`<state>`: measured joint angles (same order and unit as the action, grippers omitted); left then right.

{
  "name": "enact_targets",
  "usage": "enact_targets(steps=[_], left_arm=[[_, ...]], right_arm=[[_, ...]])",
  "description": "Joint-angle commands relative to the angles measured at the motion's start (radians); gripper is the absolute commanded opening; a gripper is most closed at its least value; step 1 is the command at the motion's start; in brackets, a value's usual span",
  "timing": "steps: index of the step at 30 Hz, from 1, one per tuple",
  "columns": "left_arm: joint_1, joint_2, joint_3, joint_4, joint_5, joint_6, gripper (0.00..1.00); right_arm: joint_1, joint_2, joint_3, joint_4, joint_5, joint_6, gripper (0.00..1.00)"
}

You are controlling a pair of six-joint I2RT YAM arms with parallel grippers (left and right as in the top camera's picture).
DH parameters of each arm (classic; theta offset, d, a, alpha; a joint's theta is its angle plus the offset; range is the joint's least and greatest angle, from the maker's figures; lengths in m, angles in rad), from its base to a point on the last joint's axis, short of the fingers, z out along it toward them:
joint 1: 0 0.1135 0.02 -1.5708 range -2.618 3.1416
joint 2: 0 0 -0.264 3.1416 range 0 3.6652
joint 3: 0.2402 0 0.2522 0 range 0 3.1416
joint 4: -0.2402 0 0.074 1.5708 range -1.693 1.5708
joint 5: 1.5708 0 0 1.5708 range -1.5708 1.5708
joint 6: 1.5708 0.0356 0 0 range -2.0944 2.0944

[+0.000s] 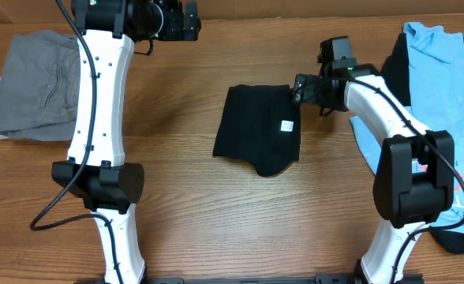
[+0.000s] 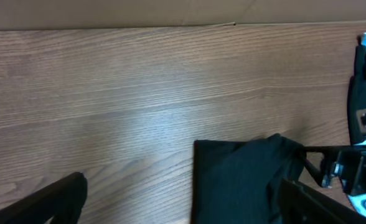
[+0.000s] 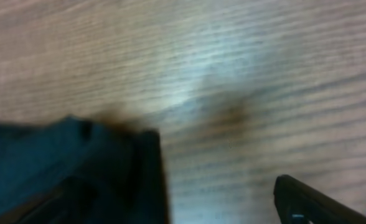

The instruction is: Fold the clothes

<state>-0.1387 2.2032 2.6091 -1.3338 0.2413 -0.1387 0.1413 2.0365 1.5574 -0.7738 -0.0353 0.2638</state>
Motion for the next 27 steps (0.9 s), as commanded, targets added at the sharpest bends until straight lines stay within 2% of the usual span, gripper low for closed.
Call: enact_targets(steps=[1,4,7,15,20,27], left_arm=[[-0.012,0.001,-0.005,-0.019,0.002,0.027,1.00],[-0.026,0.001,-0.022,-0.055,0.058,0.055,1.00],[-0.065,0.001,-0.119,-0.078,0.122,0.112,1.00],[-0.183,0.001,-0.445,-0.010,0.127,0.223,1.00],[-0.257,0.001,-0.636,0.115,0.126,0.248,1.00],[-0.288,0.001,-0.814,0.295,0.074,0.235,1.00]], right_arm=[[-0.013,-0.043,0.138,-0.087,-0.041,0.031,1.00],[-0.047,-0.069,0.263,-0.249,-0.041,0.051,1.00],[-0.132,-0.077,0.378,-0.382,-0.050,0.059,1.00],[-0.253,-0.077,0.381,-0.446,-0.105,0.058,1.00],[-0.261,-0.077,0.381,-0.457,-0.105,0.058,1.00],[-0.261,-0.077,0.381,-0.459,-0.105,0.058,1.00]])
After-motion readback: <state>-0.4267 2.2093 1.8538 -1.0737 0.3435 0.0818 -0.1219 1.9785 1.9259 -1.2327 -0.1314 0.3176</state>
